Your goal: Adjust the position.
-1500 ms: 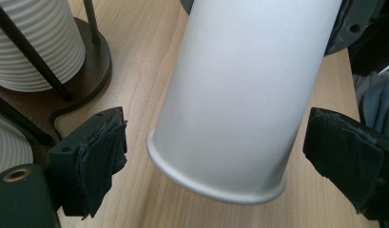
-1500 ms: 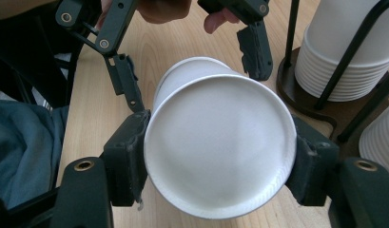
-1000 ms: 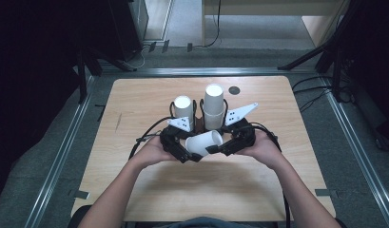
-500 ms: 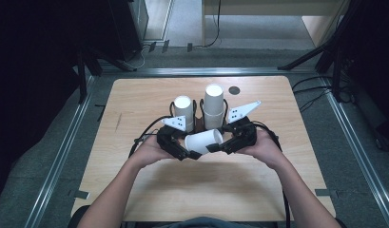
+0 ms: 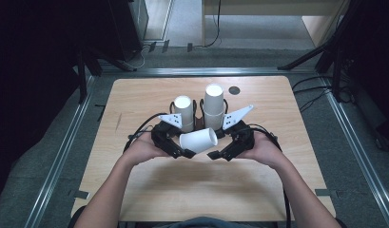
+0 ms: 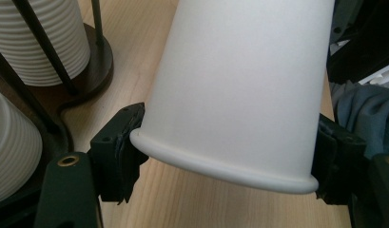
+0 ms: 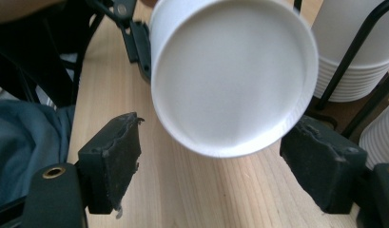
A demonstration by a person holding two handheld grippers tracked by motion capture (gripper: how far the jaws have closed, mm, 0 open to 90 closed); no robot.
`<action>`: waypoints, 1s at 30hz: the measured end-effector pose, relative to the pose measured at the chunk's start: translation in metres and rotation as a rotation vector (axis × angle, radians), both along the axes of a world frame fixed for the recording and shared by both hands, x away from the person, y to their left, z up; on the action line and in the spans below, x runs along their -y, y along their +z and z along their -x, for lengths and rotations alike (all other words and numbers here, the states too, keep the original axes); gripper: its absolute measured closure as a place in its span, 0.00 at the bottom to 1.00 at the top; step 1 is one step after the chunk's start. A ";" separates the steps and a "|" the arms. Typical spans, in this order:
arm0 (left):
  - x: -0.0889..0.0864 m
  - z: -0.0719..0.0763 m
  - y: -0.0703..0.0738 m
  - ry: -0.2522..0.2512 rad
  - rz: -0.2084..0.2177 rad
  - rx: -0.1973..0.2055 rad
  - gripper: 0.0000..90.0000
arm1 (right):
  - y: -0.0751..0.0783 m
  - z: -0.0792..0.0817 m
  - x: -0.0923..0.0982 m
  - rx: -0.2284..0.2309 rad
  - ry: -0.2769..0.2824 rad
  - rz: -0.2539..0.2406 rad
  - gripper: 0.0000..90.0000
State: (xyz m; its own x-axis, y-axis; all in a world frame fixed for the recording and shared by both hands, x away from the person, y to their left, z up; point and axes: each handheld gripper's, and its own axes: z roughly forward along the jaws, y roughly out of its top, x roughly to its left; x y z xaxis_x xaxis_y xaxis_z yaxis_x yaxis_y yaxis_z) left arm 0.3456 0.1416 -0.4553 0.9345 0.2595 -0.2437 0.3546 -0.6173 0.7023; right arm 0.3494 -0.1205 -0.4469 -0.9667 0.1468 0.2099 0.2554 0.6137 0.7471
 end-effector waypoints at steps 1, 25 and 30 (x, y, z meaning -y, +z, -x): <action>0.000 0.000 0.001 -0.002 -0.010 0.000 0.28 | -0.001 0.000 0.000 0.000 -0.001 0.010 0.24; 0.021 -0.008 0.006 -0.085 -0.264 0.036 0.28 | -0.013 0.000 -0.009 0.054 0.007 0.099 0.27; 0.028 -0.007 0.001 -0.119 -0.309 0.038 0.28 | -0.015 0.001 -0.013 0.071 0.025 0.106 0.27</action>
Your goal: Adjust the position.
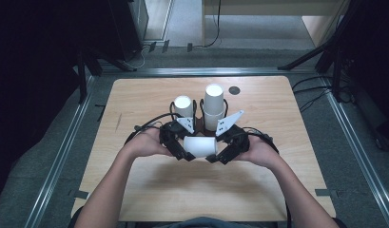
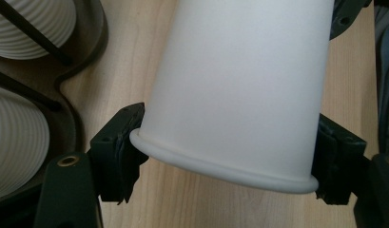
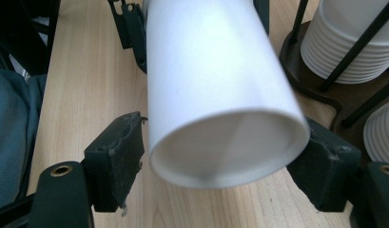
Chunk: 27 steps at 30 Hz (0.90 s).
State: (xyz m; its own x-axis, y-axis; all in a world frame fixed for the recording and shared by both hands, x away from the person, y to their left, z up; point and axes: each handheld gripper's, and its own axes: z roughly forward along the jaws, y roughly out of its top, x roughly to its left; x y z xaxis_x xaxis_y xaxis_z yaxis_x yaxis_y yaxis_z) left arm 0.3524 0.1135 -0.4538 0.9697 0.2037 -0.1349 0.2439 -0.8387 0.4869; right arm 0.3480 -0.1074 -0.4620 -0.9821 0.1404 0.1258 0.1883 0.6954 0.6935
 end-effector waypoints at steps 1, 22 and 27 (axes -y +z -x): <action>0.001 0.000 -0.001 -0.002 -0.007 0.002 0.28 | -0.001 0.001 -0.001 -0.003 0.006 0.004 0.27; 0.012 0.006 -0.010 -0.039 -0.003 -0.027 0.26 | -0.003 0.005 -0.007 -0.014 0.052 0.041 0.38; 0.008 0.007 -0.007 -0.041 0.044 0.010 0.14 | 0.001 0.004 -0.003 -0.008 0.040 0.016 0.37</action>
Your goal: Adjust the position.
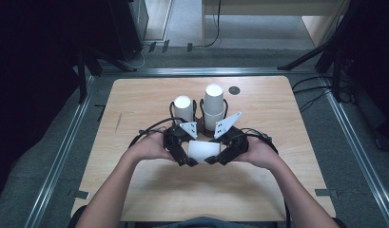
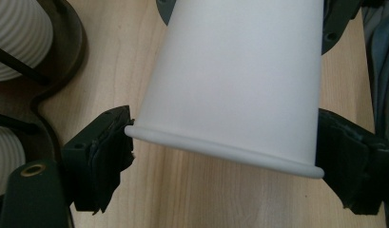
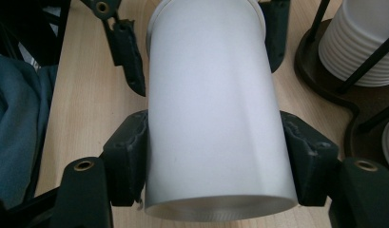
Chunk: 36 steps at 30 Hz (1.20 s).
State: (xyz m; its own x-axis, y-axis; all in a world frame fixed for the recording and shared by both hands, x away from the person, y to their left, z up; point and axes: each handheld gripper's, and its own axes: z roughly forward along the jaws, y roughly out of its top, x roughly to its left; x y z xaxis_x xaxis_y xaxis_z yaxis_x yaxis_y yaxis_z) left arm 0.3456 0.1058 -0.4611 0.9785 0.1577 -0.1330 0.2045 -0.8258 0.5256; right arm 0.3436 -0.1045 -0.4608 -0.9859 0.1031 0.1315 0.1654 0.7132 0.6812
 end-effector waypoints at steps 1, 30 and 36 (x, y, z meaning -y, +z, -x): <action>-0.001 0.001 0.001 0.010 0.012 0.004 0.14 | 0.000 0.000 0.001 -0.004 -0.002 -0.004 0.37; -0.018 0.002 -0.004 0.126 0.315 -0.060 0.15 | 0.010 -0.003 0.013 -0.001 -0.005 -0.121 0.36; -0.016 0.003 -0.005 0.120 0.344 -0.076 0.15 | 0.010 -0.003 0.013 -0.004 -0.002 -0.126 0.36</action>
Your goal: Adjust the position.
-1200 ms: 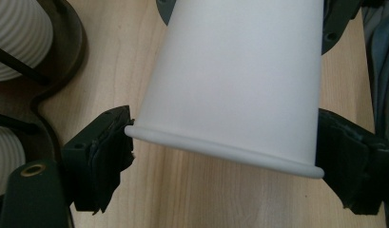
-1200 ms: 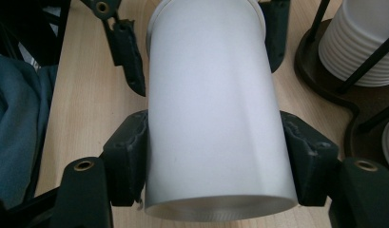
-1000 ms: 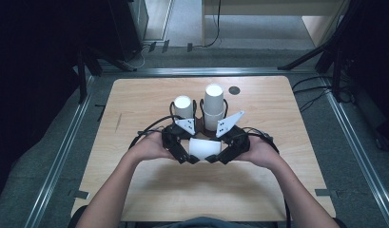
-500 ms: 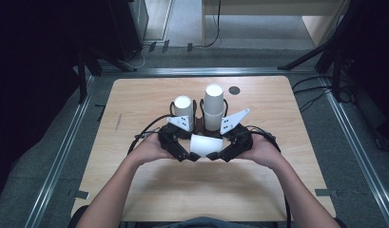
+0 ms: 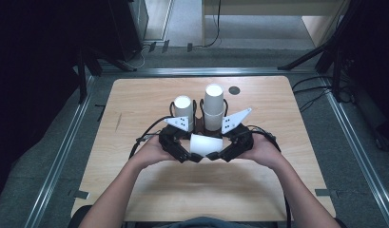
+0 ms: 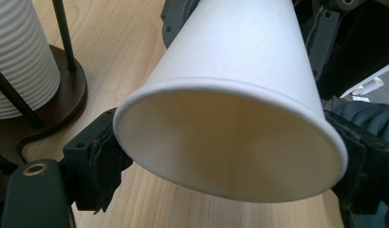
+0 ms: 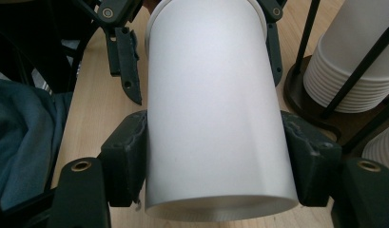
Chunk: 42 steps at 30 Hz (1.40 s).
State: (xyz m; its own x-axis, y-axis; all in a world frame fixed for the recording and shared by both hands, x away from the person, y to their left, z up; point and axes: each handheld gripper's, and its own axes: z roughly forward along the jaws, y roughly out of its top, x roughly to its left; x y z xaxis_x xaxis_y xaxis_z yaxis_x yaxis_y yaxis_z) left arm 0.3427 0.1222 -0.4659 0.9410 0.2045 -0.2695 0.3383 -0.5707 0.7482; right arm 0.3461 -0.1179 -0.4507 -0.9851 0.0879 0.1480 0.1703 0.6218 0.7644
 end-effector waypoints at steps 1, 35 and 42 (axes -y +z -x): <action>0.000 0.000 0.000 0.002 0.000 0.004 0.15 | 0.000 0.000 0.000 -0.005 0.003 -0.001 0.36; -0.016 0.001 0.023 0.013 -0.093 0.004 0.29 | -0.004 -0.001 -0.002 -0.019 -0.026 0.049 0.26; -0.018 -0.001 0.033 0.013 -0.165 0.023 0.29 | -0.005 -0.002 -0.003 -0.012 -0.034 0.055 0.26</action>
